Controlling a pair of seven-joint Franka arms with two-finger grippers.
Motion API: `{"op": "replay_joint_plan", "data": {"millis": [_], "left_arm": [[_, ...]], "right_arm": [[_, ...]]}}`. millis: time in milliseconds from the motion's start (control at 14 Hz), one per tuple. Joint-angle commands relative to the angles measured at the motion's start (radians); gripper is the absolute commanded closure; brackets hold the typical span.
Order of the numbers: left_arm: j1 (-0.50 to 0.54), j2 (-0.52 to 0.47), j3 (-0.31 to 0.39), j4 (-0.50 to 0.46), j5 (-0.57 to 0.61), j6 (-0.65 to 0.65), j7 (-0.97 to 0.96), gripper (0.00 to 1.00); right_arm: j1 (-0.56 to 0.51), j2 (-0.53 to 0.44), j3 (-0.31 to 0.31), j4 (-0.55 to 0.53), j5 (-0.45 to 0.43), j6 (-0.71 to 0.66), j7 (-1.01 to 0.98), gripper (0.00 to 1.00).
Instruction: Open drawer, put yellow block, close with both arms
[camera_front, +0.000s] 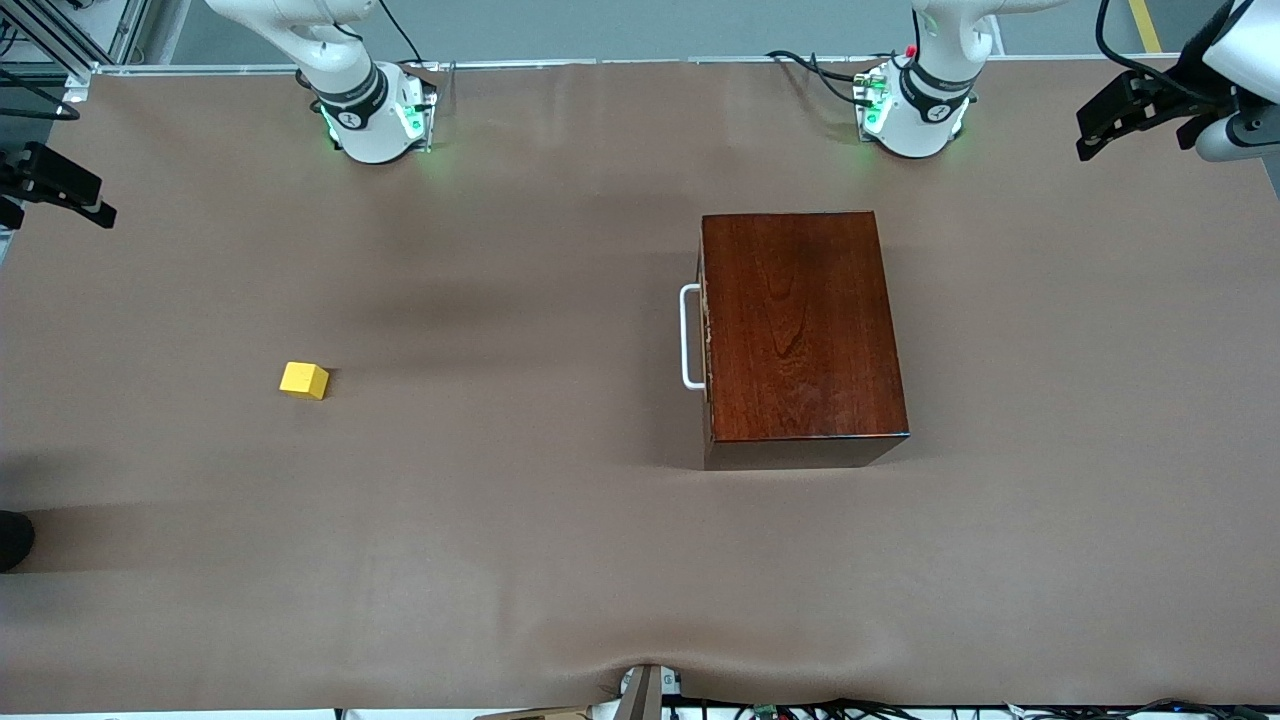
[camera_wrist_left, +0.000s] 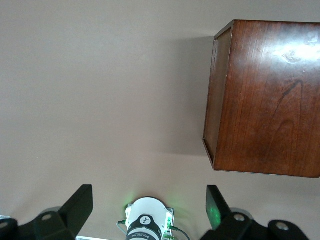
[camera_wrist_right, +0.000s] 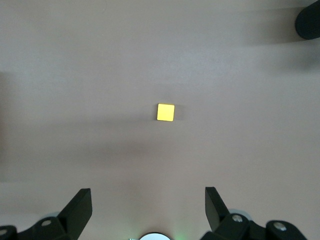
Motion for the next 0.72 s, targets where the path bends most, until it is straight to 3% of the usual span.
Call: {"op": "replay_joint_plan", "data": {"millis": [0, 644], "left_arm": [[0.005, 0.008, -0.005, 0.026, 0.018, -0.020, 0.006, 0.00], [-0.012, 0.045, -0.019, 0.052, 0.013, -0.008, -0.016, 0.00]], "right_arm": [[-0.025, 0.003, 0.014, 0.008, -0.003, -0.006, -0.001, 0.00], [-0.025, 0.003, 0.014, 0.008, -0.003, -0.006, -0.001, 0.00]]}}
